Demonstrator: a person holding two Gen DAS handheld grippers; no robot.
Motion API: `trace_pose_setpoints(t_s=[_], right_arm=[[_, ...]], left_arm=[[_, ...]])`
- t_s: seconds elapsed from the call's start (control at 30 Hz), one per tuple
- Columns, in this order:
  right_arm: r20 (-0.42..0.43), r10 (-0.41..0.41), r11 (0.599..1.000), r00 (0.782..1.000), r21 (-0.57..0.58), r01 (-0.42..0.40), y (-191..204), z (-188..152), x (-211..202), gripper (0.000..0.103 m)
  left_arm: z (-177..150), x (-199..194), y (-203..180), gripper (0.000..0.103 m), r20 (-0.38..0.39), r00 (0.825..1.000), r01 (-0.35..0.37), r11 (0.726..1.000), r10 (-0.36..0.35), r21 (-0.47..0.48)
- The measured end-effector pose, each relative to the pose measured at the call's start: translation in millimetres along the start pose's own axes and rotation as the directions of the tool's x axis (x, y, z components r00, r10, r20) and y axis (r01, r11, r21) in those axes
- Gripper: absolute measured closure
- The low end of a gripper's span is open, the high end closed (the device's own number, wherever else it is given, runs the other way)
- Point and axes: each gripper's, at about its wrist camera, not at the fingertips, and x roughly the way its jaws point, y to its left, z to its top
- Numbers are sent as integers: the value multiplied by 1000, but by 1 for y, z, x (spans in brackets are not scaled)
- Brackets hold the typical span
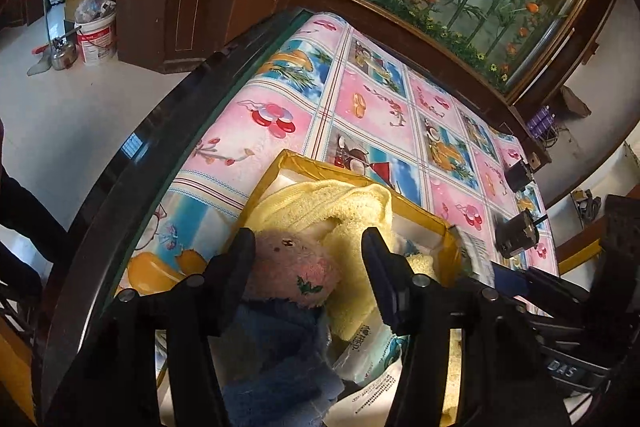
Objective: Organize soft objects
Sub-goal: 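Carry the pink ball and white packet into the tray and open both tools, then move both tools back over the last two packets on the table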
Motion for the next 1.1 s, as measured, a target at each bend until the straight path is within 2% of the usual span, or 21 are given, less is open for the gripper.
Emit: trace_pose_setpoints(t_s=[0.2,0.27,0.4,0.5,0.57,0.63,0.7,0.73,0.8,0.83,0.87,0.9,0.93,0.97,1.0,1.1], right_arm=[[-38,23,1000,999,19,-22,-2,5,28,54],[-28,44,999,999,26,-43,-2,4,26,44],[54,66,997,996,46,-68,-3,2,-5,36],[123,50,998,991,38,-55,-3,-4,-38,31],[160,50,998,986,37,-57,-4,-14,-60,29],[192,41,998,980,32,-48,-6,-27,-81,28],[224,22,999,974,22,-27,-7,-42,-100,25],[238,7,1000,971,18,-12,-8,-49,-108,23],[270,-25,1000,963,17,21,-13,-66,-124,21],[280,-35,999,959,21,31,-16,-74,-131,21],[288,-43,999,957,25,37,-20,-82,-137,21],[294,-50,999,954,33,43,-24,-89,-142,20],[297,-57,998,953,43,47,-28,-96,-145,20],[297,-63,997,953,55,49,-32,-102,-148,20],[298,-66,997,952,67,48,-36,-109,-151,20],[310,-67,994,948,104,37,-46,-128,-157,20]], left_arm=[[-13,-31,-2,37,50,997,57,998,-55,-28],[-20,-43,-6,34,79,996,51,999,-50,-17],[-34,-69,-22,33,154,987,-41,999,36,30],[-51,-91,-40,27,245,960,-156,985,134,73],[-63,-104,-54,25,305,932,-236,967,197,97],[-75,-116,-66,19,368,894,-310,946,257,94],[-87,-128,-77,18,444,840,-384,920,312,80],[-94,-136,-85,17,492,802,-422,904,339,66],[-107,-149,-93,6,571,733,-468,883,369,29],[-114,-156,-97,0,601,714,-462,887,359,19],[-119,-160,-99,0,620,713,-433,901,327,22],[-120,-161,-100,0,614,735,-391,919,288,37],[-119,-159,-100,0,587,764,-363,931,268,48],[-117,-154,-102,0,551,790,-353,934,269,50],[-117,-150,-104,0,529,799,-364,930,287,45],[-119,-138,-114,0,493,794,-428,903,356,38]])
